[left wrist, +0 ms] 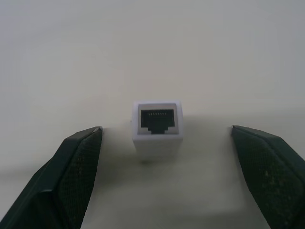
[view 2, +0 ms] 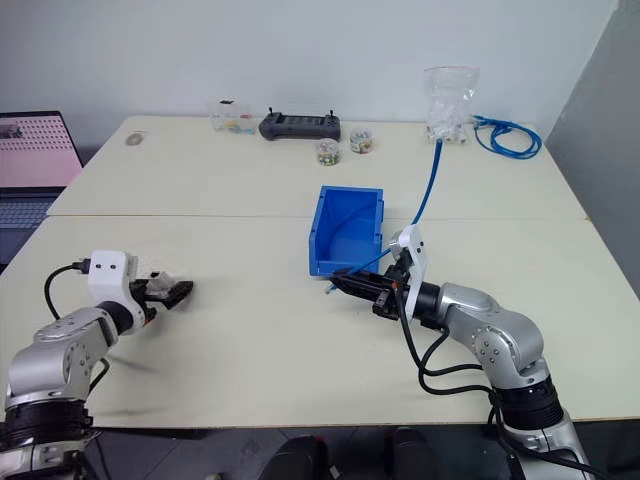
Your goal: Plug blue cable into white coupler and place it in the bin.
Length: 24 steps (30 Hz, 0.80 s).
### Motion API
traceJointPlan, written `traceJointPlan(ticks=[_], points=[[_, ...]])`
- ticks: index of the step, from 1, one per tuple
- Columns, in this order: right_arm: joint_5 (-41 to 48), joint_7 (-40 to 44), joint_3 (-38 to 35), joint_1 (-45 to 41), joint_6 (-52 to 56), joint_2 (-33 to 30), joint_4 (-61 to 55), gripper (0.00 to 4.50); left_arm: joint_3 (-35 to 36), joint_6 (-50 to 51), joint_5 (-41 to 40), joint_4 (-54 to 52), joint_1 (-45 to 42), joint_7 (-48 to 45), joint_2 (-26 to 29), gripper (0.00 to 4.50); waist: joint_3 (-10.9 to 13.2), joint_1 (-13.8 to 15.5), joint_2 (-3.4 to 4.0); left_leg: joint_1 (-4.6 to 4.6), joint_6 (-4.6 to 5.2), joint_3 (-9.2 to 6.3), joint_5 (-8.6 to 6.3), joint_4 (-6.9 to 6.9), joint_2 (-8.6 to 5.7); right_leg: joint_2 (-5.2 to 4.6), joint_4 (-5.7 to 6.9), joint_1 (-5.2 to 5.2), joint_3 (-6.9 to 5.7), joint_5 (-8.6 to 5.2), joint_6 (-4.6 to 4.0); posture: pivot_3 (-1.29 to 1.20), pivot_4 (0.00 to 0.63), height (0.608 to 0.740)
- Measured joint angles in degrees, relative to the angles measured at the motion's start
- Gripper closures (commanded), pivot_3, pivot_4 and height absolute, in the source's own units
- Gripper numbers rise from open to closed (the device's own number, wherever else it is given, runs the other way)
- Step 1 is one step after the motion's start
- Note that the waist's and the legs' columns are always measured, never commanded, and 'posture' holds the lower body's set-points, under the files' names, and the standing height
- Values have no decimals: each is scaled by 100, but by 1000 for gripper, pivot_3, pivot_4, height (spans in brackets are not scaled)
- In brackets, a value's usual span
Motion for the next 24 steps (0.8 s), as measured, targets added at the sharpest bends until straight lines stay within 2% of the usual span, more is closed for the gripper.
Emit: traceJointPlan(ticks=[15,18,24], points=[[1,-4,0,24,79,-16,-111,4393,-178,10,192,150,-119,-156,168,3012,0,-47,0,-5,0,-2,0,2,0,-1,2,-3,0,1,-1,0,150,740],[6,-23,-14,24,92,2,-111,4393,-183,53,192,134,-123,-153,167,3710,0,-54,0,-4,-1,-2,1,2,0,-1,4,-3,0,1,-1,0,150,740],[8,-89,-50,27,102,10,-111,4393,-183,124,192,63,-106,-159,167,3710,0,-54,0,-4,-1,-1,1,3,0,-1,4,-3,1,1,-1,0,150,740]])
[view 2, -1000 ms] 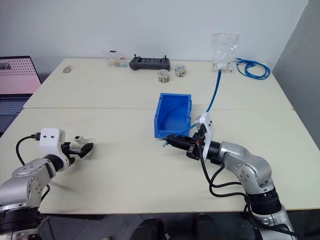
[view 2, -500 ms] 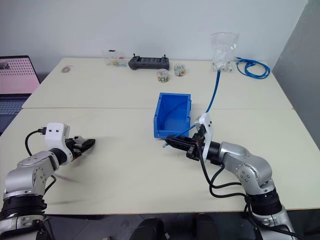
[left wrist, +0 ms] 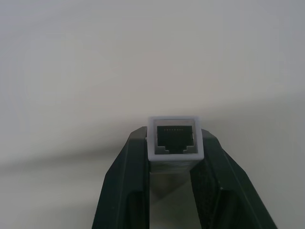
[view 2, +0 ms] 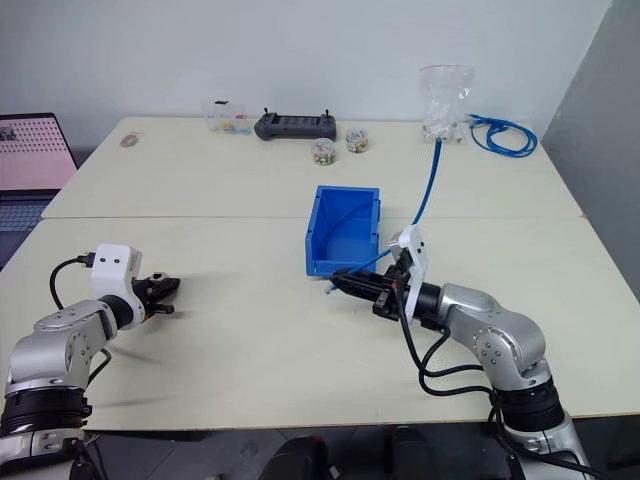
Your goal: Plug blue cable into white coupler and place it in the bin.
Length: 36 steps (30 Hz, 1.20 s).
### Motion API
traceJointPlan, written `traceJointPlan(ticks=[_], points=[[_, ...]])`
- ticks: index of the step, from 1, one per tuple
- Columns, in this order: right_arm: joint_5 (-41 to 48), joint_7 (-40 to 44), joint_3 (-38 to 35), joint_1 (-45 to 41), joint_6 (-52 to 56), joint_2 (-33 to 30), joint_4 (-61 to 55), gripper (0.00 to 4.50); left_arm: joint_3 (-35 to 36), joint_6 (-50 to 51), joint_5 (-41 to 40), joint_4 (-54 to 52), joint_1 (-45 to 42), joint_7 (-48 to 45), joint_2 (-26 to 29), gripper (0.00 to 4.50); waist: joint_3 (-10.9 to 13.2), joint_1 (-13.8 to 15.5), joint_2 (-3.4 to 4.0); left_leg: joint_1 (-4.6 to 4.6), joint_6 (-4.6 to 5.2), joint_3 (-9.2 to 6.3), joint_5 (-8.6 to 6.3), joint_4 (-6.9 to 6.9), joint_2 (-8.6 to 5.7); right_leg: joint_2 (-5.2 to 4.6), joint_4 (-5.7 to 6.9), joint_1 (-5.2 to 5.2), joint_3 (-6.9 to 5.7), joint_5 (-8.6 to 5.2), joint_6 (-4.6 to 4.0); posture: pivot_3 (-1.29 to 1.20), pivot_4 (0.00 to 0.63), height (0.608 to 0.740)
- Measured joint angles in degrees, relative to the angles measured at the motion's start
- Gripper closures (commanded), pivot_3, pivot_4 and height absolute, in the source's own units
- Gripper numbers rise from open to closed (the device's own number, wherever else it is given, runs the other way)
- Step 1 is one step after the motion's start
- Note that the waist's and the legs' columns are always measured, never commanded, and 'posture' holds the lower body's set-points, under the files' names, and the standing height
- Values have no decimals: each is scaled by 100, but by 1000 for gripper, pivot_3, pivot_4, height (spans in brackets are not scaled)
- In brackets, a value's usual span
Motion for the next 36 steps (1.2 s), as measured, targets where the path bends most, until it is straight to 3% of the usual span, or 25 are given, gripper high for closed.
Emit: traceJointPlan(ticks=[5,9,15,21,26,36], points=[[2,-8,-20,38,6,-39,-20,4393,-170,261,-115,-738,358,-364,50,3710,0,0,0,-2,0,3,0,-1,-2,-4,-2,0,2,0,0,0,150,740],[-38,38,-23,241,-7,-390,-387,4394,-1229,632,-515,-2363,743,-1523,358,3710,0,94,0,-19,-2,-3,0,5,-8,-10,-9,-3,-2,1,1,0,150,740],[-389,321,61,534,-136,-1045,-986,4394,-2492,333,-735,-3428,544,-3290,1129,3710,3,83,5,-10,-1,2,1,1,0,4,-5,-4,1,-1,1,0,150,740],[-710,561,372,577,-361,-1250,-1158,4400,-3567,-296,-270,-3163,-95,-4216,1095,3710,3,54,4,-9,0,5,2,4,0,14,-5,-1,0,-16,25,0,150,740],[-1087,841,835,392,-602,-1221,-1092,4402,-4247,-925,415,-2308,-808,-4498,593,3710,3,30,4,-12,1,7,2,8,-3,15,-4,-1,1,-13,23,0,150,740],[-1828,1131,1785,-246,-877,-684,-234,4404,-4357,-1300,825,-2086,-1012,-4724,380,3710,2,2,3,-11,1,1,2,12,-3,14,0,0,-1,-2,3,0,150,740]])
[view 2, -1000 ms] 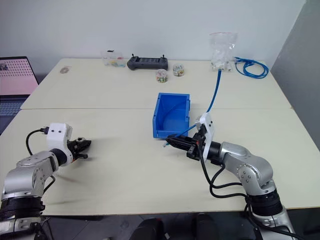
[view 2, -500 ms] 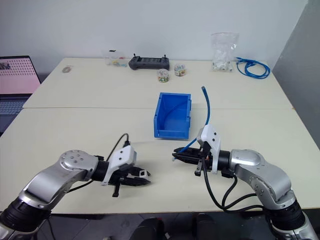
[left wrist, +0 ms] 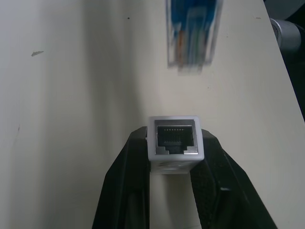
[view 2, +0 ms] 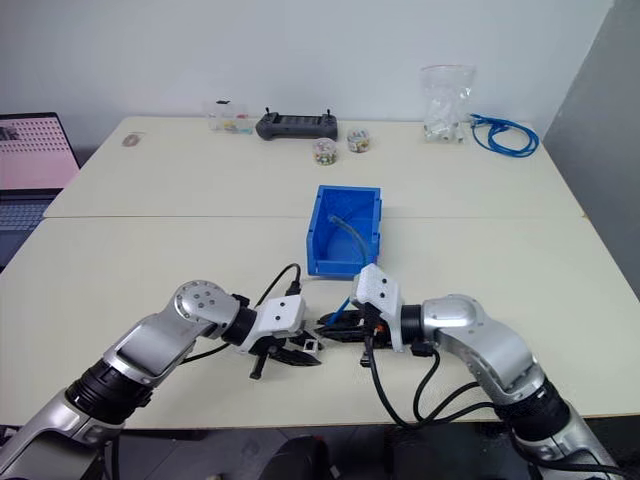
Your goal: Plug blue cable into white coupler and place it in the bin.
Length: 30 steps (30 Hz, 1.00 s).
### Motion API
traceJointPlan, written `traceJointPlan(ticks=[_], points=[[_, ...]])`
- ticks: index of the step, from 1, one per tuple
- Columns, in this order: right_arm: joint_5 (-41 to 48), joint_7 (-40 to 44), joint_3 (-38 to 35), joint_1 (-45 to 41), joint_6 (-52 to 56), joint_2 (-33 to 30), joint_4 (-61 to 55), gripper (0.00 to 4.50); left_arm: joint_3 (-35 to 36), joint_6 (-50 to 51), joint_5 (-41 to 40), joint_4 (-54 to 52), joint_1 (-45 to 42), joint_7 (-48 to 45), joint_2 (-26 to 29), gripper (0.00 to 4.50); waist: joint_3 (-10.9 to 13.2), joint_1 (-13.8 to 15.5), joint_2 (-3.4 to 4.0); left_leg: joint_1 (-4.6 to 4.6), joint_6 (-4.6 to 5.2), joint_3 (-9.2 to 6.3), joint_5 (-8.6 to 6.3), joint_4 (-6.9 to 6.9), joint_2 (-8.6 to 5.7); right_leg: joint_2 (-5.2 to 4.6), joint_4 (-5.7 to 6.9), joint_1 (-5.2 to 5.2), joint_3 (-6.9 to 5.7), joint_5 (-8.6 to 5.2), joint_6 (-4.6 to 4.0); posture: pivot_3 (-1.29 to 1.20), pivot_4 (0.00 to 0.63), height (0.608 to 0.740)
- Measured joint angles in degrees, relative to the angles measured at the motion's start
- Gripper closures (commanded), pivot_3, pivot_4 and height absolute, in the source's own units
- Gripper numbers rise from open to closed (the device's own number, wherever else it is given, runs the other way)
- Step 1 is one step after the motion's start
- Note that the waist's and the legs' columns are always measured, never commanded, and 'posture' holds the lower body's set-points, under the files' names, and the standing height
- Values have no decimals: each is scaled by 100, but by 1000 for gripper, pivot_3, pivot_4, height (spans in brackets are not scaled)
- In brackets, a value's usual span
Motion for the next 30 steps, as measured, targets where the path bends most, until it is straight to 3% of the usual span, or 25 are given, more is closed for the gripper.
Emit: traceJointPlan(ticks=[15,30], points=[[-645,-20,374,-265,226,207,135,4408,22,103,139,-35,16,32,-150,3710,-6,27,-1,0,0,-4,0,5,-5,-3,1,4,-2,2,1,0,150,740],[-709,136,475,-325,405,109,99,4409,24,61,194,-34,51,66,-199,3710,-17,35,2,5,0,-5,0,6,-6,-4,3,9,-2,2,0,0,150,740]])
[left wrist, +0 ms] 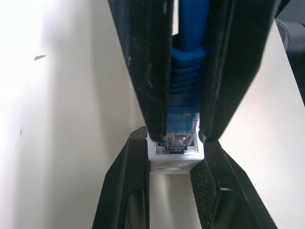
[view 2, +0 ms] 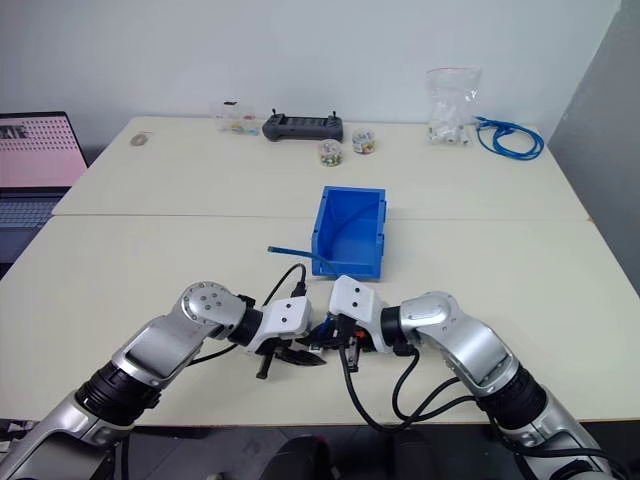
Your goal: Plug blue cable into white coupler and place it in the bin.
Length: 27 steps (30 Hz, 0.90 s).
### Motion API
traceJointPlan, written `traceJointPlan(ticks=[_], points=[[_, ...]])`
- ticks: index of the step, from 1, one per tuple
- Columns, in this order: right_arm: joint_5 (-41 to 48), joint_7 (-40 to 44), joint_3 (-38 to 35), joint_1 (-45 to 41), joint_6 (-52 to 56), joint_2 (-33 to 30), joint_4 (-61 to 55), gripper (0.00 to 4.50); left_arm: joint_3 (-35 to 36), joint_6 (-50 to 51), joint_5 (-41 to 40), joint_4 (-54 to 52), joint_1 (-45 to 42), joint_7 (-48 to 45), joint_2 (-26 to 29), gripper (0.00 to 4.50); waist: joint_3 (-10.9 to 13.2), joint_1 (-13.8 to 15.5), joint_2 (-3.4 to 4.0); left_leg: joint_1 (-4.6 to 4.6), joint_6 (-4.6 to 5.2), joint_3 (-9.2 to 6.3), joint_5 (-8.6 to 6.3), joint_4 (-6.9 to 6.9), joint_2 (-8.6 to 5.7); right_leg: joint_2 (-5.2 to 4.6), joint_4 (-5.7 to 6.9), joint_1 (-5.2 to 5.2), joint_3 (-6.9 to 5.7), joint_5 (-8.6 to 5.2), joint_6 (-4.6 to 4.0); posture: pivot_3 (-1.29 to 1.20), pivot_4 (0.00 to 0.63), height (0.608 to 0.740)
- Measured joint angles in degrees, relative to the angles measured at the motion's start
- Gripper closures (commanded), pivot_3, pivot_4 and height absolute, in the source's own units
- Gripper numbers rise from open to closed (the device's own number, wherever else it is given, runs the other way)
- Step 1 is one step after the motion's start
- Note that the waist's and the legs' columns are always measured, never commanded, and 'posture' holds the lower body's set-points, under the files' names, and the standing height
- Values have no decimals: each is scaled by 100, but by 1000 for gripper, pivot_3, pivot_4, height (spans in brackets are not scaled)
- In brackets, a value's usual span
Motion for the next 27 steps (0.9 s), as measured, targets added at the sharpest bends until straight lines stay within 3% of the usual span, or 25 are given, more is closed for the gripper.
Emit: traceJointPlan(ticks=[10,16,27], points=[[-91,-2,121,-190,434,204,62,4410,15,12,6,-9,58,57,-7,3710,-28,0,3,7,0,1,0,0,0,0,0,4,1,0,0,0,150,740],[-151,209,210,-333,420,294,399,4410,12,97,49,22,90,76,-29,3710,-33,-25,4,101,3,1,-2,-18,2,1,-14,94,1,-19,24,0,150,740],[-233,363,117,-109,-65,435,767,4410,55,-15,135,60,221,169,-70,3710,-100,-37,20,148,3,4,-3,-26,4,1,-17,136,7,-25,29,0,150,740]])
